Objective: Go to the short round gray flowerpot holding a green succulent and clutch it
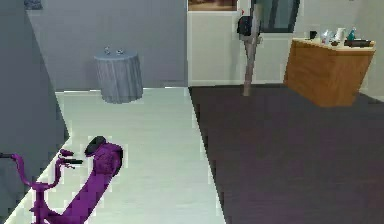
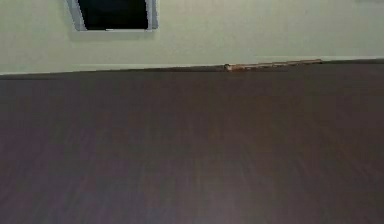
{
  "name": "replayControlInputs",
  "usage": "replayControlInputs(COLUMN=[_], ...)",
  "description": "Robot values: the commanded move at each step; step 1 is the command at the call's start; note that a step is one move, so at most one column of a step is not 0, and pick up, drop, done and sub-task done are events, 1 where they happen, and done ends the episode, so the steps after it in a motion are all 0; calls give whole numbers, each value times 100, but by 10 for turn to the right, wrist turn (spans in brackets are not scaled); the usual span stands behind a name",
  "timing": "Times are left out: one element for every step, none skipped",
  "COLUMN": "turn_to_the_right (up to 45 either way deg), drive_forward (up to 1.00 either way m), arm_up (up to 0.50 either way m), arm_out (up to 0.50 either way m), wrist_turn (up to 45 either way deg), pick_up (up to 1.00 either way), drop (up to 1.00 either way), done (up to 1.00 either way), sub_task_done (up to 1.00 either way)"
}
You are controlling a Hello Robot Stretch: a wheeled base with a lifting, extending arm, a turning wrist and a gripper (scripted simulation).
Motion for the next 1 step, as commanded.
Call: replayControlInputs(turn_to_the_right=[0], drive_forward=[65], arm_up=[0], arm_out=[0], wrist_turn=[0], pick_up=[0], drop=[0], done=[0], sub_task_done=[0])
